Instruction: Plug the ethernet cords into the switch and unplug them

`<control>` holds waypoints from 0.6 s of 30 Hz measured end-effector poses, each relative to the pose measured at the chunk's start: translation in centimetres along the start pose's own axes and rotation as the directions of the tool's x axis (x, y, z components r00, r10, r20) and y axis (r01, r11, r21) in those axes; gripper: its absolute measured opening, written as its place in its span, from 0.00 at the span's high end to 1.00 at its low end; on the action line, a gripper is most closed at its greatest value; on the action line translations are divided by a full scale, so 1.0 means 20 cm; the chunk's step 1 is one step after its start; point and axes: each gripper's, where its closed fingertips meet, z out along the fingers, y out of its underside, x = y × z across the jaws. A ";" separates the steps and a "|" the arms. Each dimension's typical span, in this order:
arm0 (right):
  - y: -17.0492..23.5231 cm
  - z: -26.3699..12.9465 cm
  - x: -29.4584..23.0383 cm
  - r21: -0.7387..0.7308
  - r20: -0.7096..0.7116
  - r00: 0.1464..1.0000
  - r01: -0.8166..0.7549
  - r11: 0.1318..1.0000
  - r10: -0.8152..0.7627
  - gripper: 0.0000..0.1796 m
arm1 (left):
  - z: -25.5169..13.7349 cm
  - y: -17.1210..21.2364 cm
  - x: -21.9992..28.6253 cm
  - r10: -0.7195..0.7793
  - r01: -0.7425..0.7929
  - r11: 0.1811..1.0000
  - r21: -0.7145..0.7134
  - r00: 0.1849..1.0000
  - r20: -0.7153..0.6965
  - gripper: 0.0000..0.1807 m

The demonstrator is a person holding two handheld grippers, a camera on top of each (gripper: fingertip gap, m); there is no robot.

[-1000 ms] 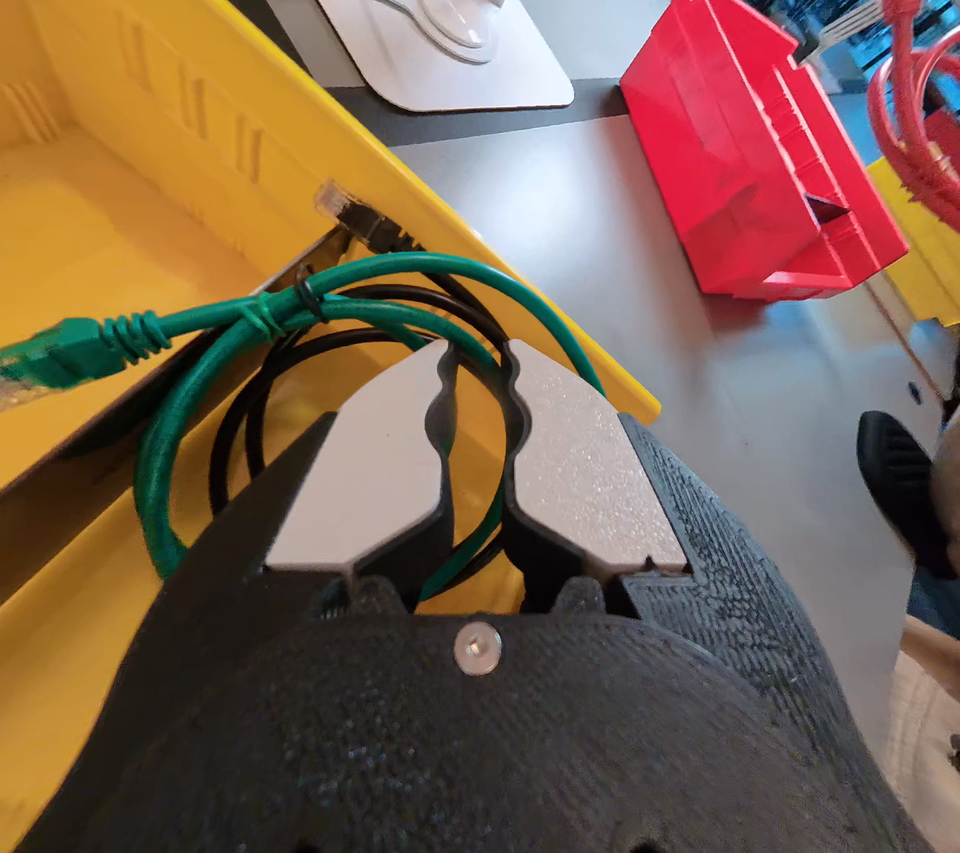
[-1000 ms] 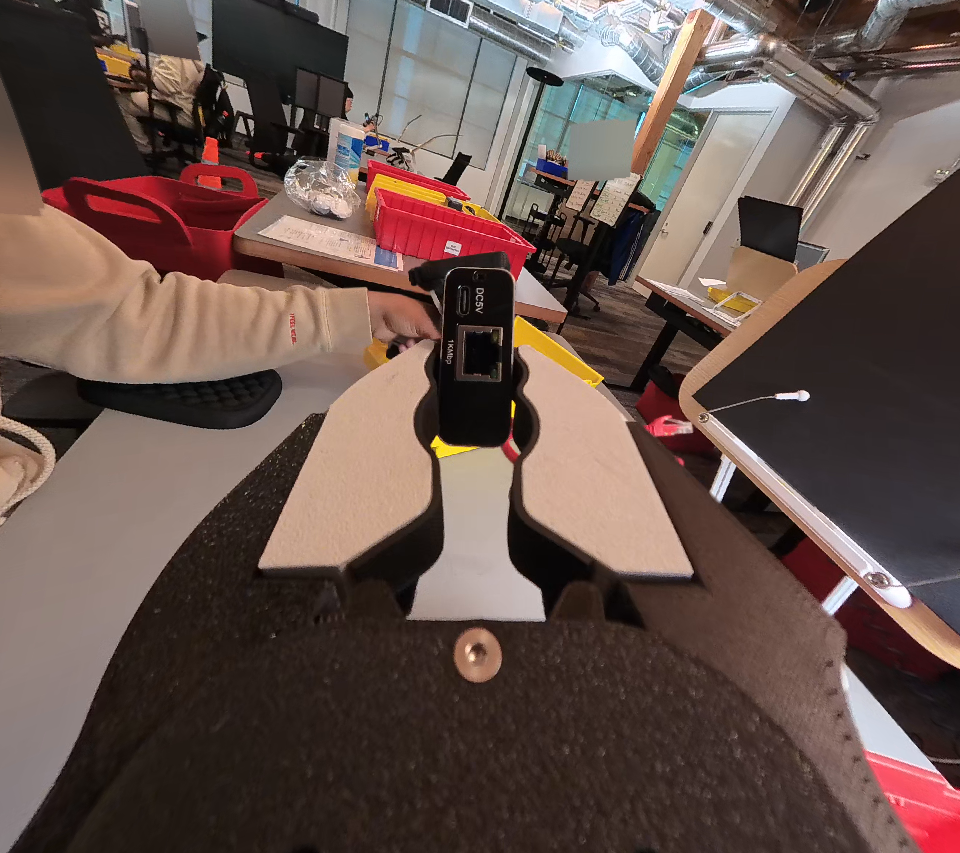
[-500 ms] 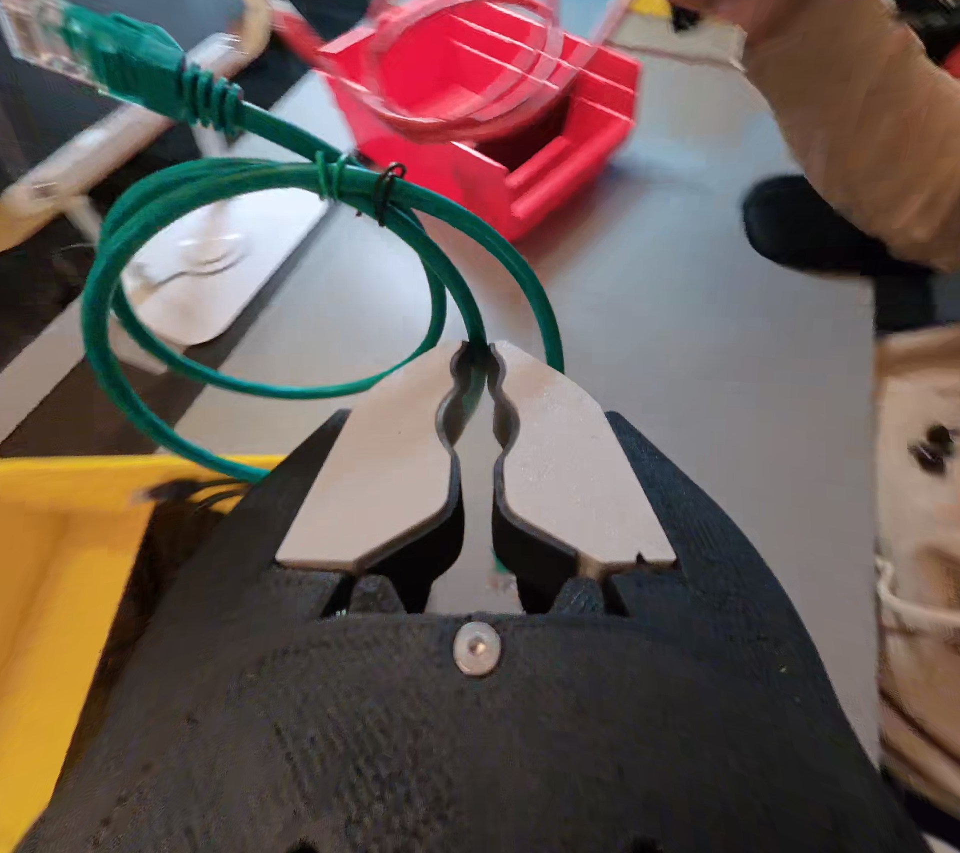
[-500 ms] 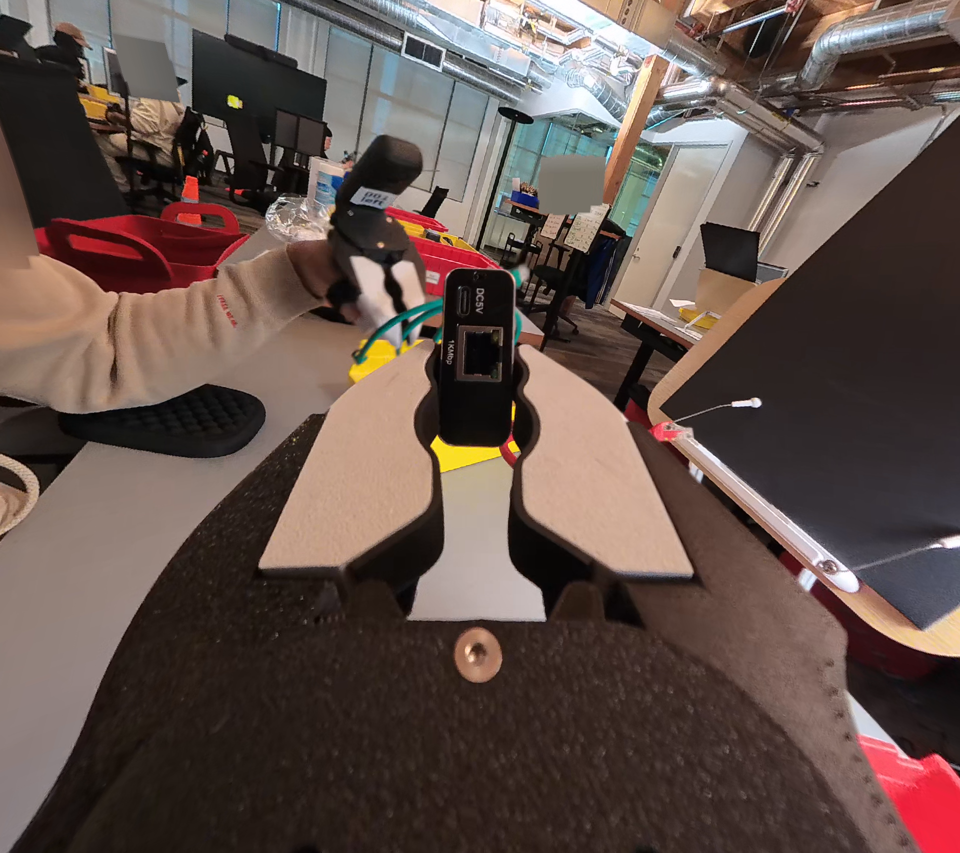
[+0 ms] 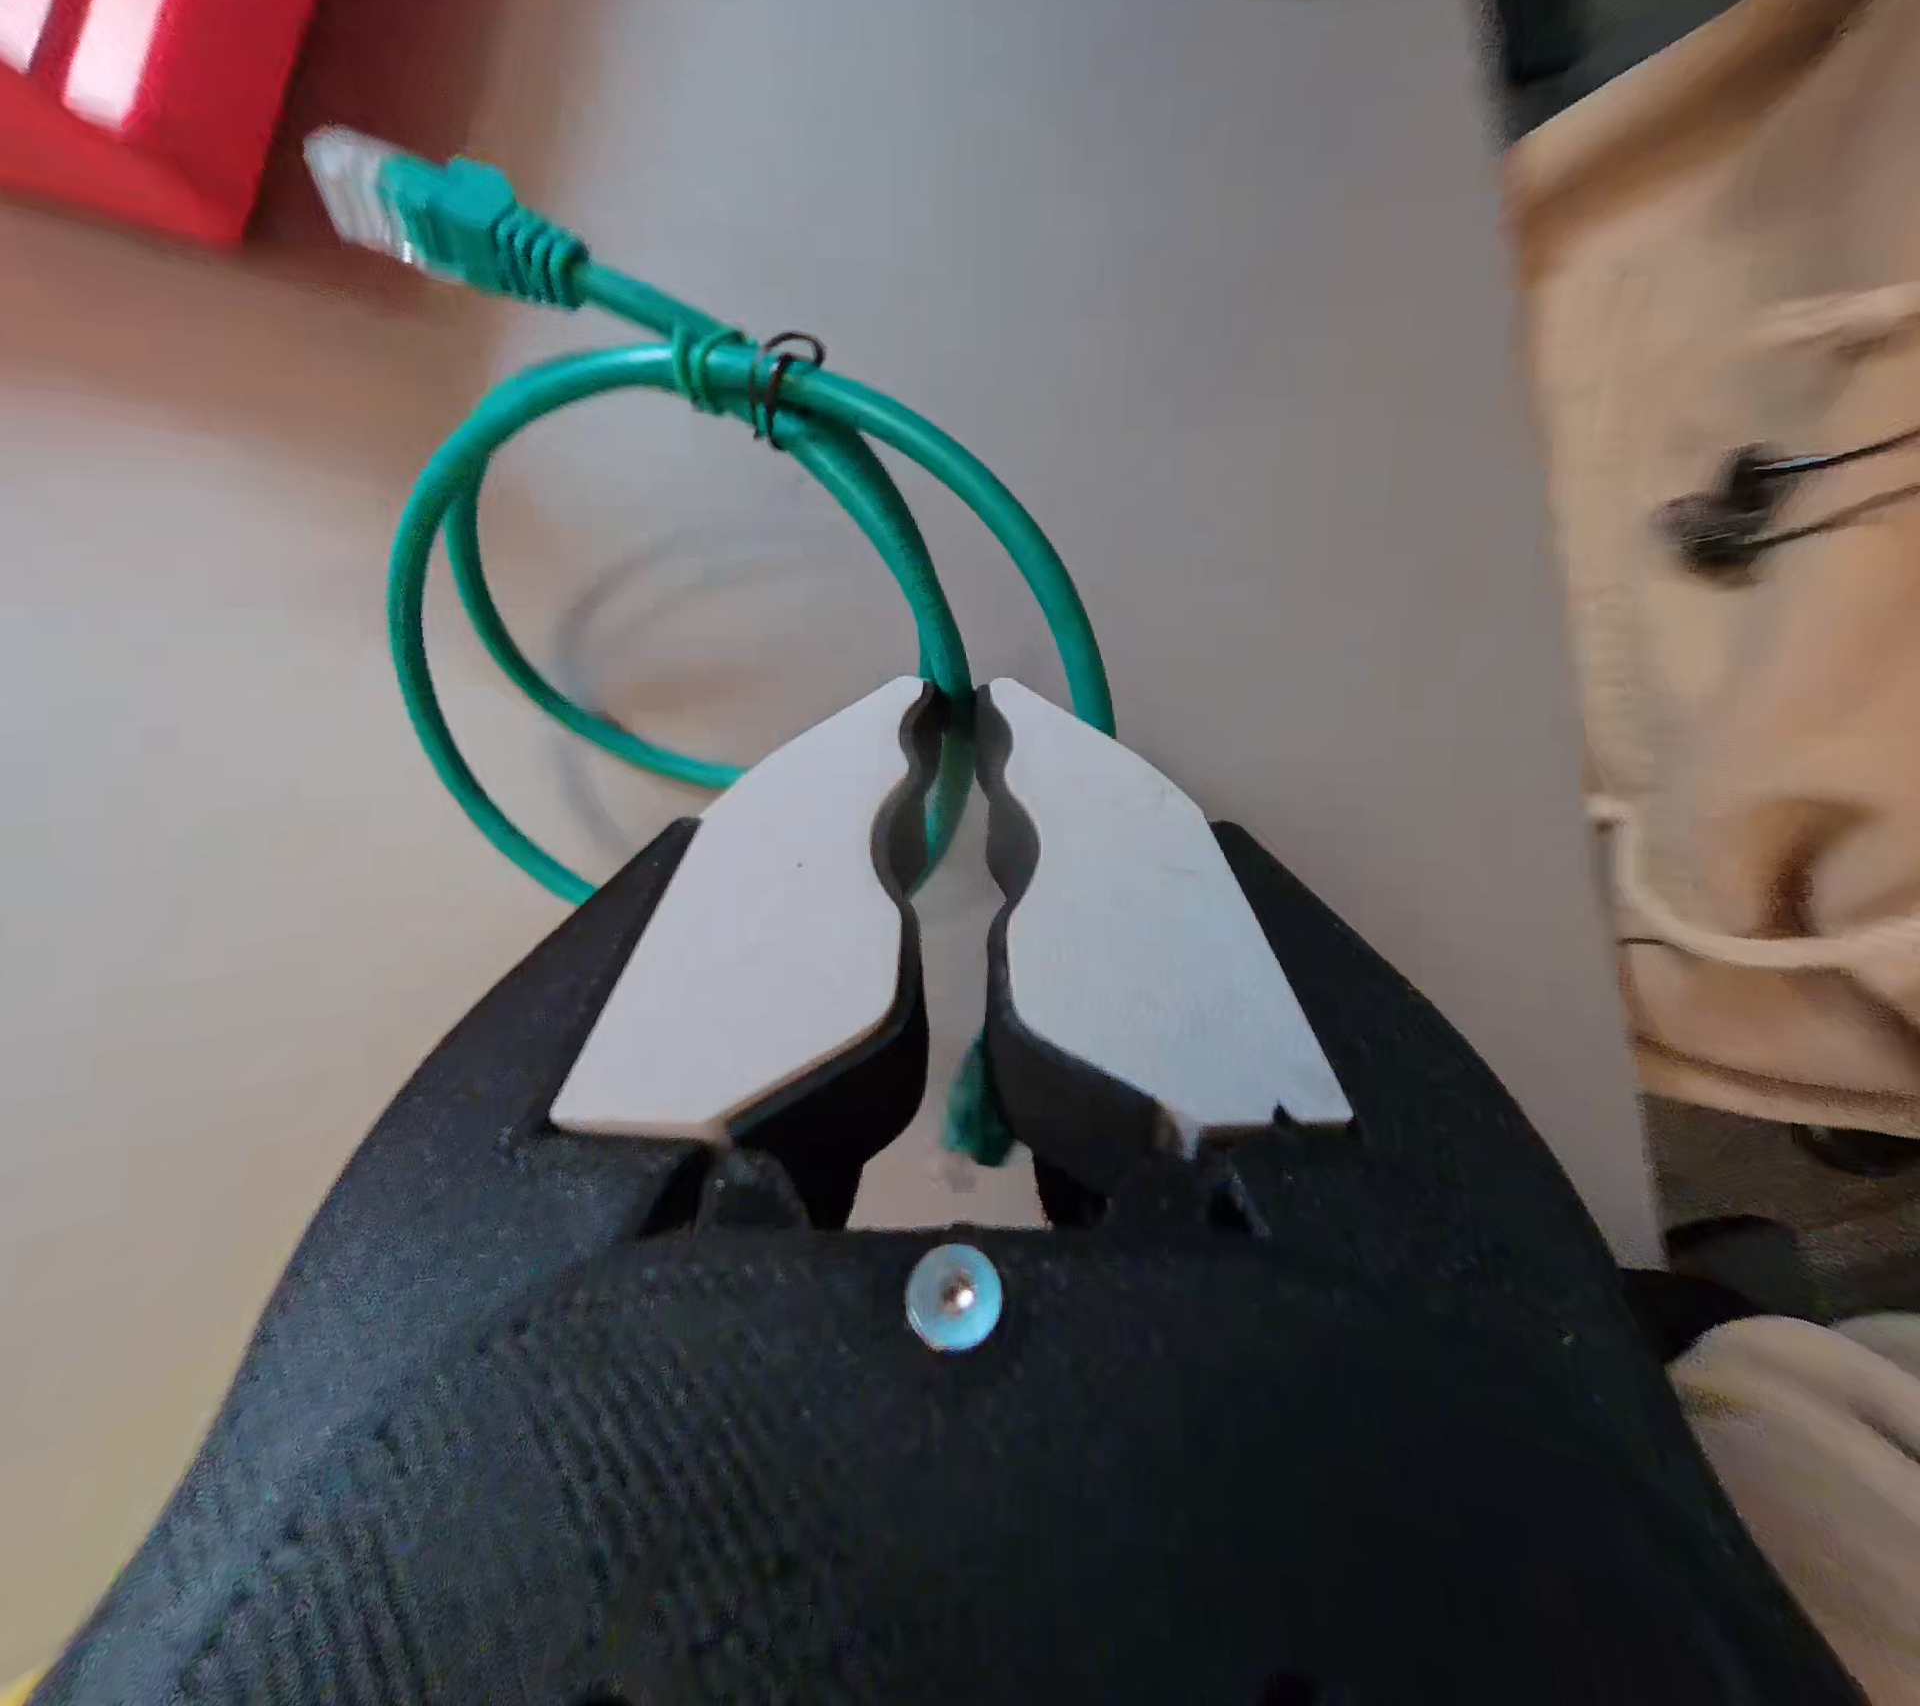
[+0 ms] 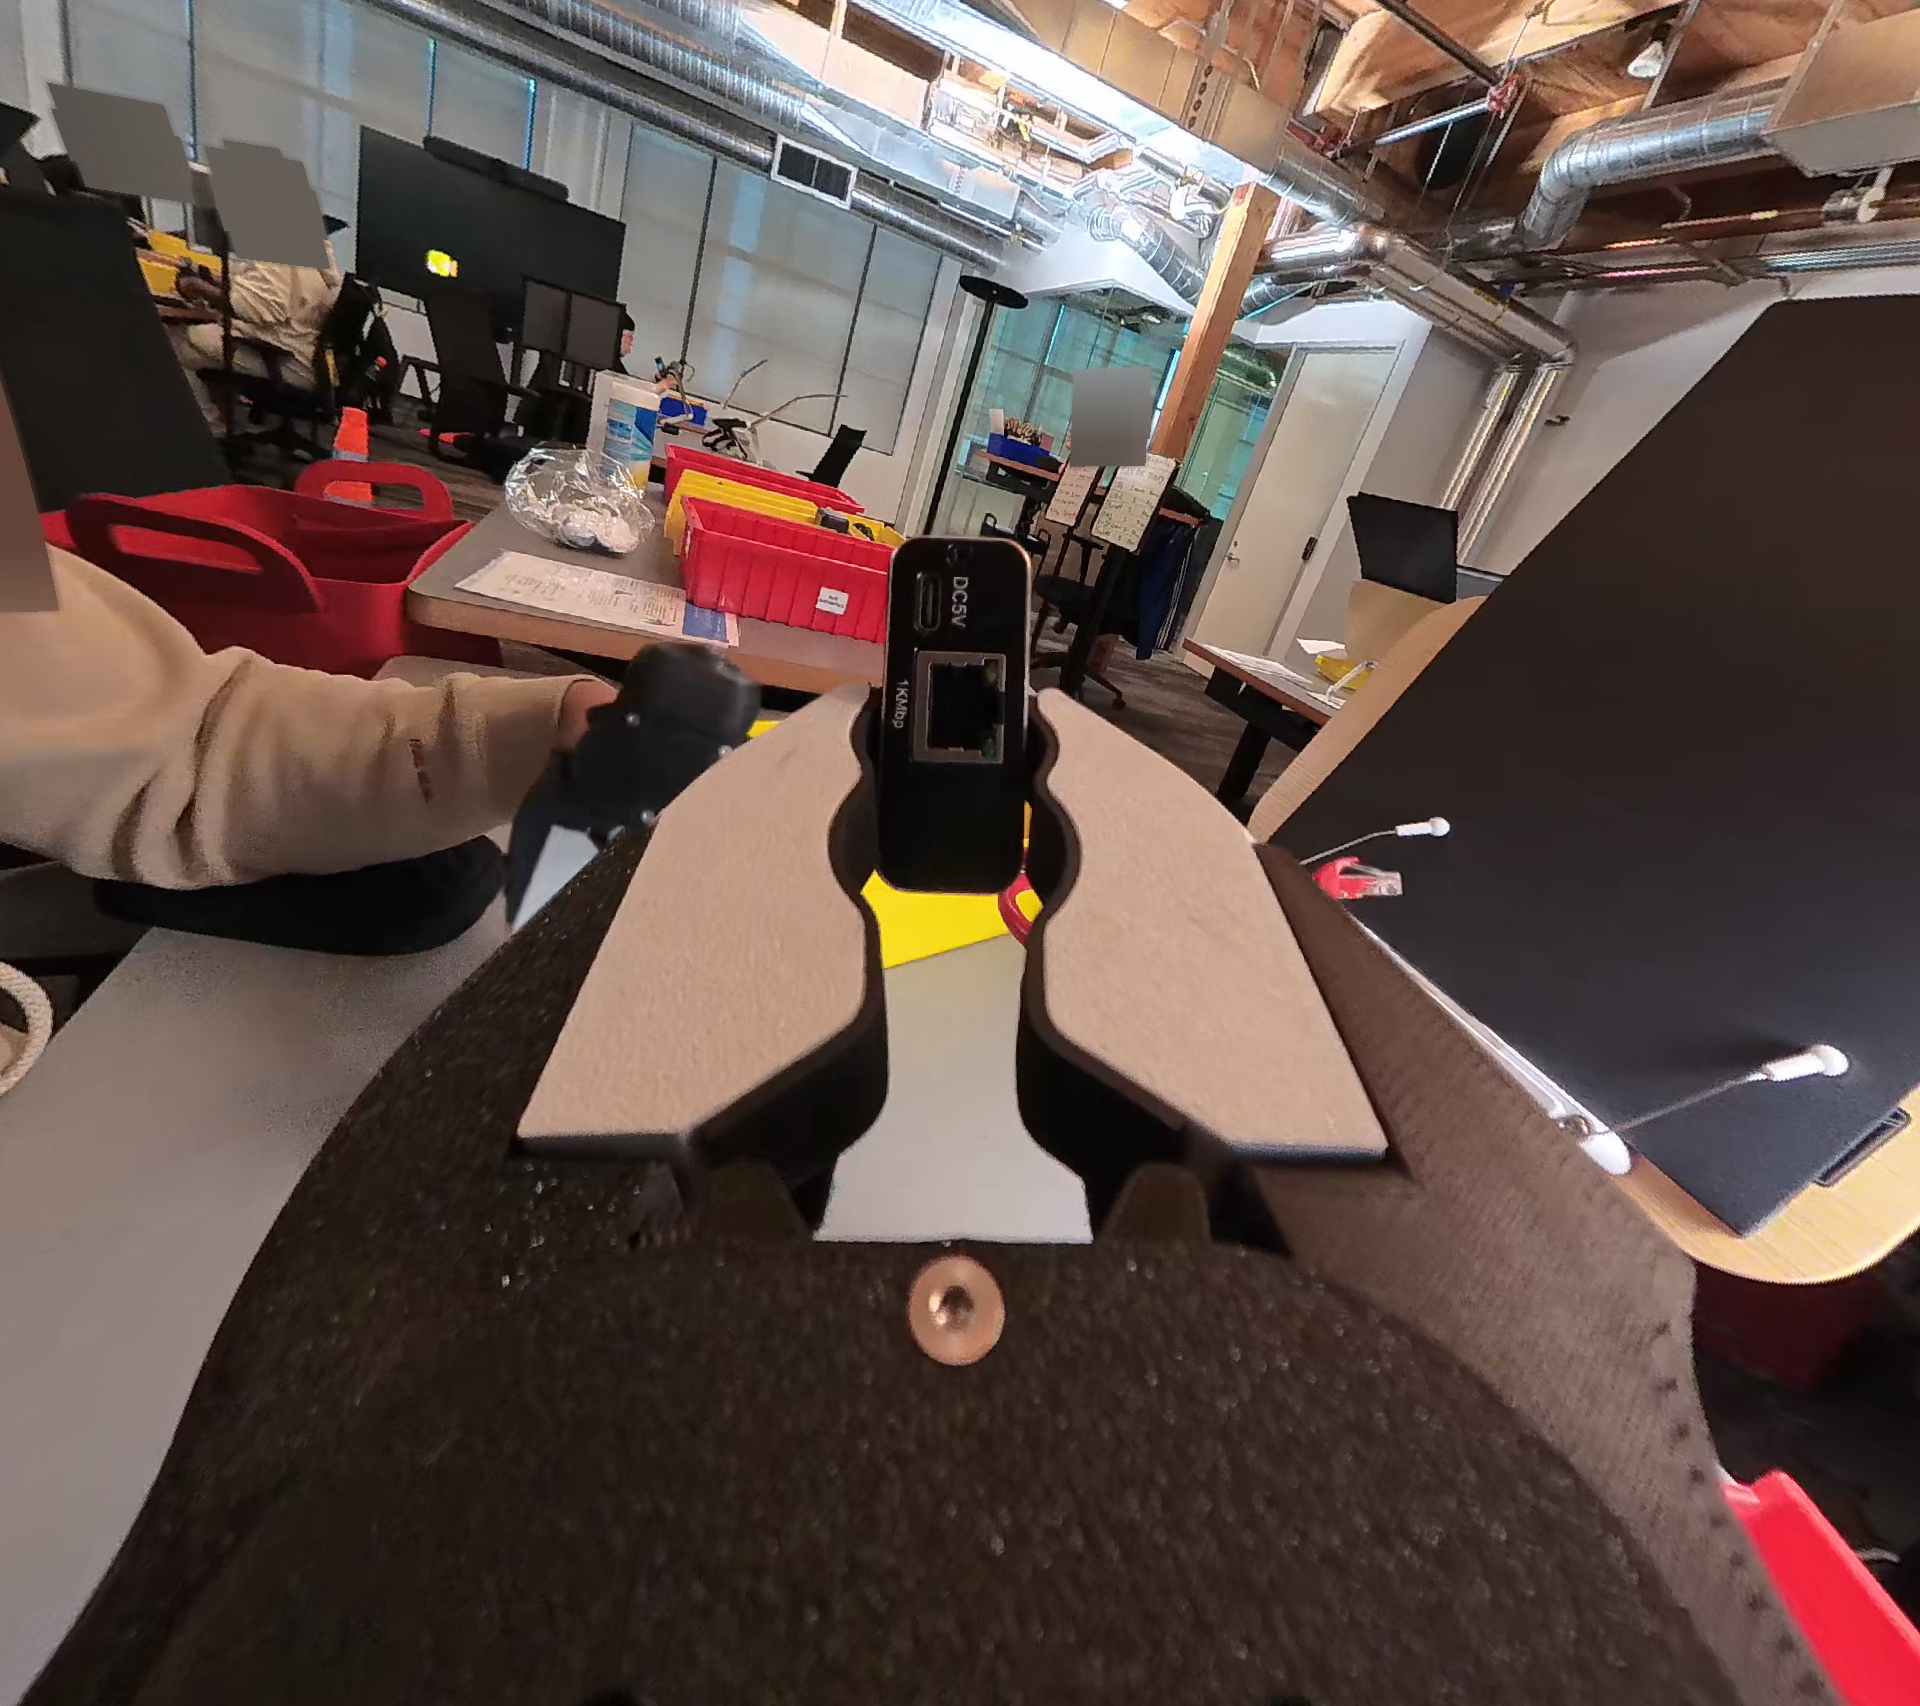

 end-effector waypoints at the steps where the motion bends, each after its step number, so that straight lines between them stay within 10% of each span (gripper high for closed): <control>1: 0.00 0.00 0.00 0.005 0.003 1.000 -0.005 1.000 0.005 0.87 | -0.03 -0.06 0.06 0.014 -0.008 0.997 0.083 0.997 -0.076 0.97; 5: 0.00 0.00 0.00 0.017 0.016 1.000 -0.024 1.000 0.024 0.87 | -0.10 -0.13 0.15 0.051 0.000 0.972 0.234 0.976 -0.211 0.97; 18: 0.02 0.02 -0.01 0.010 0.030 0.999 -0.032 0.999 0.032 0.87 | -0.06 0.00 -0.07 -0.021 0.019 0.994 0.110 1.000 0.021 0.91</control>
